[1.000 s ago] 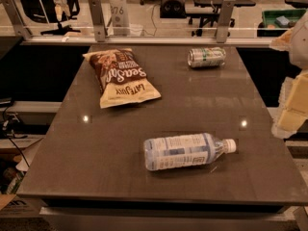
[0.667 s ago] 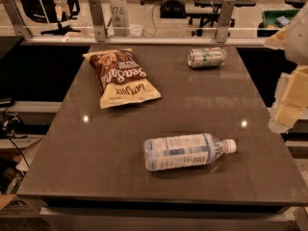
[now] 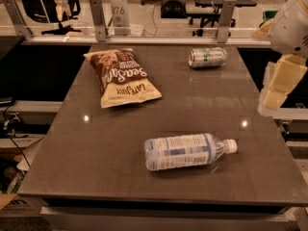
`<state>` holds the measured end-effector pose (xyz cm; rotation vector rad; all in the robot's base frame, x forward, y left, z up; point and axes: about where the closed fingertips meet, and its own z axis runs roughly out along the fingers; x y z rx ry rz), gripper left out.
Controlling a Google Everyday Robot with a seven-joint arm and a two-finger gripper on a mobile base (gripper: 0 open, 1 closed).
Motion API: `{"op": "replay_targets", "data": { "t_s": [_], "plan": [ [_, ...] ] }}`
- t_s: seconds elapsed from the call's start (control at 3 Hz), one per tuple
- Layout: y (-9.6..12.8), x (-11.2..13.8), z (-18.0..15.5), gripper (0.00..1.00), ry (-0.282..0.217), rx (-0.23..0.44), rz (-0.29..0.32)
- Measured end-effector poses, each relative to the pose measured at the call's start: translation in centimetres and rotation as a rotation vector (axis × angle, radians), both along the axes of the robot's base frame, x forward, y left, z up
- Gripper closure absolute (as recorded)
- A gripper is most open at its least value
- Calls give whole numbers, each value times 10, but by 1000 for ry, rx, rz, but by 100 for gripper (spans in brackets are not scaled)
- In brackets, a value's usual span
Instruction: Place 7up can upright
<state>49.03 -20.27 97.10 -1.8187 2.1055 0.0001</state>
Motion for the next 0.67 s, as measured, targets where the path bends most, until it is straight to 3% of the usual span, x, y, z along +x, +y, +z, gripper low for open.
{"op": "replay_targets", "data": {
  "t_s": [0.67],
  "plan": [
    [1, 62, -16, 0, -17, 1, 55]
  ]
}}
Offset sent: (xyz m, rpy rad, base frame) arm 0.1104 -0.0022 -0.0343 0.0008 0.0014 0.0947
